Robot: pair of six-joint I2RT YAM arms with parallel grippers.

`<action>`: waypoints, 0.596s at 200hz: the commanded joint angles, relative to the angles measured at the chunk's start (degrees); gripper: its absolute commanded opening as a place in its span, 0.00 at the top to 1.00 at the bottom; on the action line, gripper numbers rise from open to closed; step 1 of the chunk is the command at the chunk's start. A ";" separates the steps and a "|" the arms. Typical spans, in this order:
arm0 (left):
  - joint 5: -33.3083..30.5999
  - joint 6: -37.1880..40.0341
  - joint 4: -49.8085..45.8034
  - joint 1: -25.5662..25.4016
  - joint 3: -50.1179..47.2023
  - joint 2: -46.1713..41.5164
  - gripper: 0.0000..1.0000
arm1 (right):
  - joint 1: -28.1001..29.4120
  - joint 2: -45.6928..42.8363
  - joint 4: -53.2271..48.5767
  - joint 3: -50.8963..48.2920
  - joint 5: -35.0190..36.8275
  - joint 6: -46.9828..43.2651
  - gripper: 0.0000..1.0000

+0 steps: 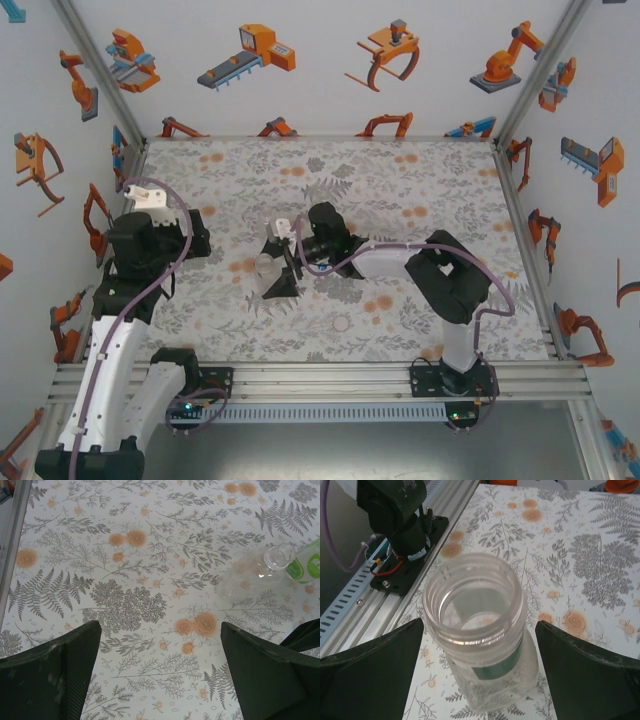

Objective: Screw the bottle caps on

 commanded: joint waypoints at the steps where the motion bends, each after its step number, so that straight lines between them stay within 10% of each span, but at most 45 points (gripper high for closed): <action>1: 0.99 0.69 -0.56 0.39 0.00 -0.16 0.03 | 0.39 -0.78 2.03 -1.78 0.69 -0.33 0.17; 119: 1.66 0.61 -0.85 0.48 -0.09 0.65 0.03 | 1.06 -4.04 4.96 -7.70 5.55 -1.35 0.30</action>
